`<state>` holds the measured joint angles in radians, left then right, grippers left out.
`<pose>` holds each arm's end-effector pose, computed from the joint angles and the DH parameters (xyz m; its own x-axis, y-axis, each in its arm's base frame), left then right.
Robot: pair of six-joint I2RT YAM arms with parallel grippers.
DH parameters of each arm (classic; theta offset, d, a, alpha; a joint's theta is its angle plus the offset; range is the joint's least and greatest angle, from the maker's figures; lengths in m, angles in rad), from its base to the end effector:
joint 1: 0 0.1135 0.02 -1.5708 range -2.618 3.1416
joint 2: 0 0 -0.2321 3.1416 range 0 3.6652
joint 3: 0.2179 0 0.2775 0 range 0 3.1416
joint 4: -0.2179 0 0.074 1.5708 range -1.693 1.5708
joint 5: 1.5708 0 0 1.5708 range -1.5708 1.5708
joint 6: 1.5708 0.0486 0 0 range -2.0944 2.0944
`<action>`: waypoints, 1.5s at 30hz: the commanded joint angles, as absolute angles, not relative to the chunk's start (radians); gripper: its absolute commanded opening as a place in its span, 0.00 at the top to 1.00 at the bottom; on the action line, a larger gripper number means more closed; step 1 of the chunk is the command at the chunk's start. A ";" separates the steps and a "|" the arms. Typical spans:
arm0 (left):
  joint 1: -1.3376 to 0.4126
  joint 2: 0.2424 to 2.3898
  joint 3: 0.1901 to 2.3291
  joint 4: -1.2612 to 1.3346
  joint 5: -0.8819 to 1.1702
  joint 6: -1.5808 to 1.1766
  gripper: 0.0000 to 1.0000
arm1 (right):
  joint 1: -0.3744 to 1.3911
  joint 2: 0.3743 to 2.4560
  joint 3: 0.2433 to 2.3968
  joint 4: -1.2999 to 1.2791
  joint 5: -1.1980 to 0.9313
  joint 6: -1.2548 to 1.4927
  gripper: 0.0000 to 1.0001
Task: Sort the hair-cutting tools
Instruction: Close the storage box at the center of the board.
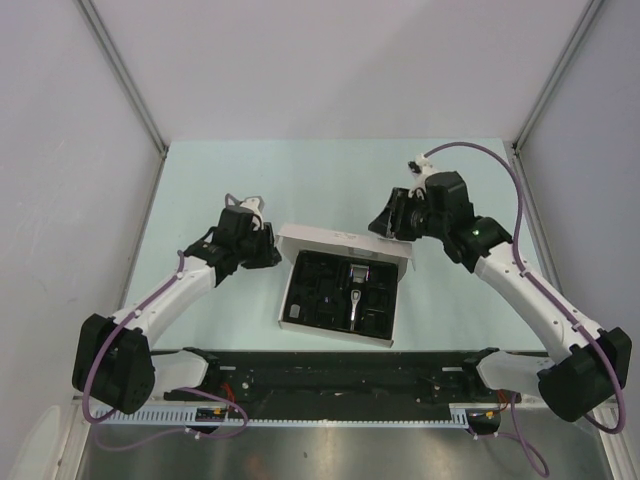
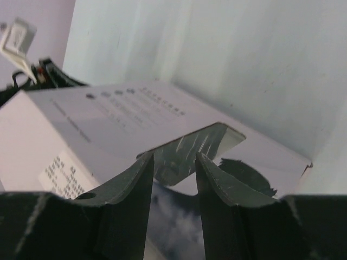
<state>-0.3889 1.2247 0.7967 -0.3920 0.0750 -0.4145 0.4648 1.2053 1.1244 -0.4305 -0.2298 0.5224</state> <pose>0.2727 -0.1157 0.1844 -0.7906 -0.1100 -0.6024 0.1169 0.9385 -0.3249 0.2791 0.1523 0.3088 -0.6855 0.1998 -0.7001 -0.3138 0.7866 0.5317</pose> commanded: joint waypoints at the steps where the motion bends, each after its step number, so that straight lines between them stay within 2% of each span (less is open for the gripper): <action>1: -0.390 1.210 0.819 -0.382 0.003 -0.440 0.55 | 0.511 1.174 1.154 -0.508 -0.328 0.423 0.58; 16: -0.324 1.195 0.859 -0.403 0.034 -0.472 0.52 | 0.601 1.184 1.135 -0.589 -0.337 0.275 0.63; 22: -0.319 1.183 0.850 -0.408 0.055 -0.479 0.48 | 0.606 1.216 1.010 -0.566 -0.387 0.374 0.63; 27: -0.311 1.183 0.838 -0.411 0.058 -0.488 0.46 | 0.604 1.201 0.927 -0.535 -0.324 0.446 0.65; 34: -0.310 1.209 0.815 -0.413 0.072 -0.494 0.42 | 0.565 1.053 0.930 -0.488 -0.118 0.550 0.50; 37: -0.310 1.235 0.789 -0.413 0.071 -0.514 0.42 | 0.542 1.017 0.928 -0.528 0.033 0.606 0.47; 41: -0.310 1.302 0.776 -0.413 0.086 -0.526 0.44 | 0.463 1.094 0.916 -0.714 0.178 0.706 0.53; 42: -0.310 1.328 0.778 -0.410 0.092 -0.531 0.44 | 0.436 1.107 0.888 -0.721 0.173 0.712 0.58; 45: -0.310 1.380 0.796 -0.410 0.104 -0.523 0.46 | 0.431 1.144 0.821 -0.701 0.150 0.741 0.62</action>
<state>-0.3172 1.3296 0.7853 -0.4160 0.0696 -0.5018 0.4458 1.1019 0.8948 -0.6281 0.0826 0.6571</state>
